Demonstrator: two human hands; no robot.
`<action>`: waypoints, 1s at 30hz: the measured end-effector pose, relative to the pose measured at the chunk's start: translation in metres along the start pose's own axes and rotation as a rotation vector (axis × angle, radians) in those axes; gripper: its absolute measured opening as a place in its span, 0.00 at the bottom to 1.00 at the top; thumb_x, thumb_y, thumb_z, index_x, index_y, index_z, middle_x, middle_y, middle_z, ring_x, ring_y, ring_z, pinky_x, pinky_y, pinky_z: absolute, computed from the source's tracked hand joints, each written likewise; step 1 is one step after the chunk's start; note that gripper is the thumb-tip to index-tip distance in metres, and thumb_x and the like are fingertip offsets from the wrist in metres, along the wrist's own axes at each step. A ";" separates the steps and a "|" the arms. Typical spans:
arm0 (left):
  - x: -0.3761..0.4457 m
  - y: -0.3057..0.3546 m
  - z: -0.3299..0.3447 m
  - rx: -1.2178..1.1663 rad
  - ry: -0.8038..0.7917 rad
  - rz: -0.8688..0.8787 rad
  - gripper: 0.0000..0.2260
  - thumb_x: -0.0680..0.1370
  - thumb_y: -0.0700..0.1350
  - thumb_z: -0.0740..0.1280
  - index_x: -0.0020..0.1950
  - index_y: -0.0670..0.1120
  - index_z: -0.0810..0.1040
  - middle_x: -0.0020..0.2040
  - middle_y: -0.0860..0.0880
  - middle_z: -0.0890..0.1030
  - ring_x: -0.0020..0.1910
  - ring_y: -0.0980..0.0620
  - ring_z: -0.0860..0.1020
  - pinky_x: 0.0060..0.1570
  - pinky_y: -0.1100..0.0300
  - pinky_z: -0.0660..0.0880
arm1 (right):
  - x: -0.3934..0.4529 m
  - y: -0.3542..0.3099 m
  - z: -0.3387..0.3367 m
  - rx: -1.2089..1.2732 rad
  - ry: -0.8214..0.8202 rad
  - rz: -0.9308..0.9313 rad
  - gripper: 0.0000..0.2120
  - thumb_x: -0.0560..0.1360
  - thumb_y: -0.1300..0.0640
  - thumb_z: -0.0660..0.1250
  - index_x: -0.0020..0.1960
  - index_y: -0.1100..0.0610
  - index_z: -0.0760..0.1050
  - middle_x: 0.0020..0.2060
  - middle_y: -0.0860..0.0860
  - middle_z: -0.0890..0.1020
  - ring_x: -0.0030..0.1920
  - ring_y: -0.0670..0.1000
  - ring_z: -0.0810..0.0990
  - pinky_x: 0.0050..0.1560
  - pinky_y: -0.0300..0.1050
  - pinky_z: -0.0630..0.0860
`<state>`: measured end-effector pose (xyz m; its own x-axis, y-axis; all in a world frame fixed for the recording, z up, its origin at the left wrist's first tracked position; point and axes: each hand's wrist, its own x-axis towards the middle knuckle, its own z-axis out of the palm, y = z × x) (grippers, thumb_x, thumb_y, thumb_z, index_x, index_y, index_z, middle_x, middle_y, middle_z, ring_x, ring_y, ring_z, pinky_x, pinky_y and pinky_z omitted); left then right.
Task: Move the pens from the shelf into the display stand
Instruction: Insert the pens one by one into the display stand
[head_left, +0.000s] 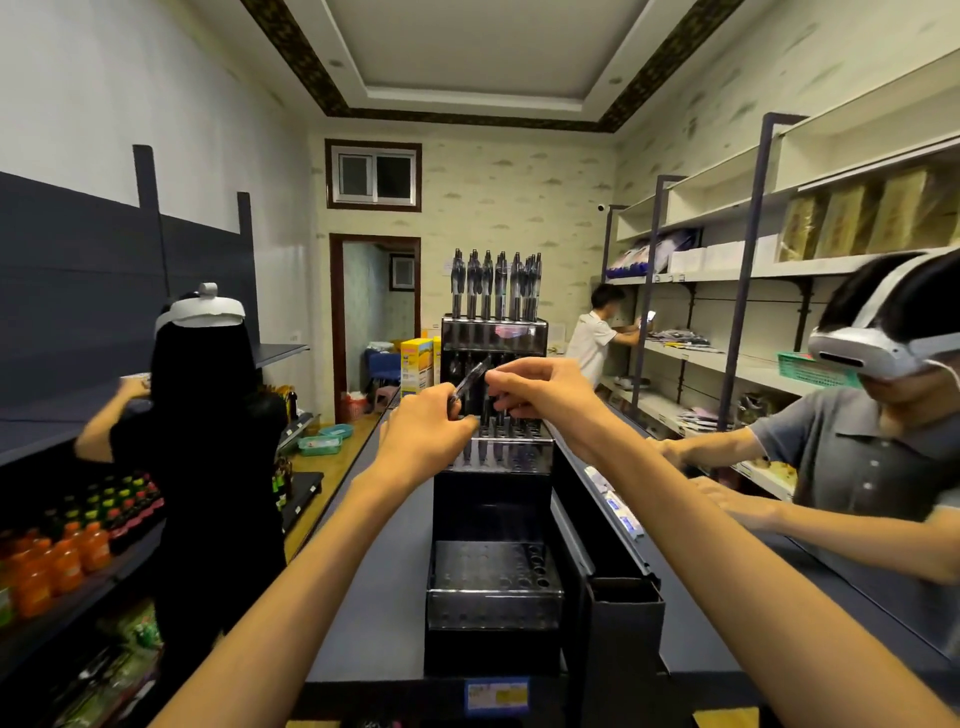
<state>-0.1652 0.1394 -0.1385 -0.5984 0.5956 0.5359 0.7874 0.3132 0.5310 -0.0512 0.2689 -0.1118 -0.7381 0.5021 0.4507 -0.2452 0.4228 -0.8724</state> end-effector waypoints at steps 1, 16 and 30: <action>0.000 0.001 0.002 -0.003 -0.018 0.009 0.12 0.75 0.49 0.69 0.37 0.48 0.68 0.35 0.48 0.76 0.40 0.43 0.77 0.39 0.50 0.72 | -0.002 -0.001 0.001 -0.006 -0.012 0.005 0.05 0.76 0.53 0.75 0.47 0.55 0.86 0.42 0.52 0.88 0.40 0.48 0.85 0.41 0.38 0.78; -0.003 -0.014 -0.005 0.234 0.077 0.233 0.09 0.77 0.60 0.65 0.51 0.56 0.75 0.47 0.54 0.77 0.50 0.52 0.74 0.54 0.49 0.70 | 0.010 -0.009 -0.019 0.102 0.292 -0.051 0.08 0.83 0.59 0.64 0.57 0.65 0.73 0.44 0.58 0.82 0.42 0.54 0.86 0.36 0.46 0.84; -0.011 -0.025 -0.014 0.250 0.063 0.189 0.12 0.79 0.59 0.64 0.59 0.56 0.78 0.55 0.53 0.79 0.57 0.52 0.76 0.59 0.49 0.69 | 0.021 0.001 -0.027 -0.569 0.396 -0.296 0.10 0.82 0.60 0.65 0.59 0.66 0.76 0.47 0.59 0.82 0.48 0.59 0.82 0.50 0.61 0.81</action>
<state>-0.1802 0.1148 -0.1480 -0.4395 0.6159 0.6538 0.8930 0.3779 0.2442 -0.0501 0.3001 -0.0977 -0.3841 0.4957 0.7790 0.0440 0.8525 -0.5208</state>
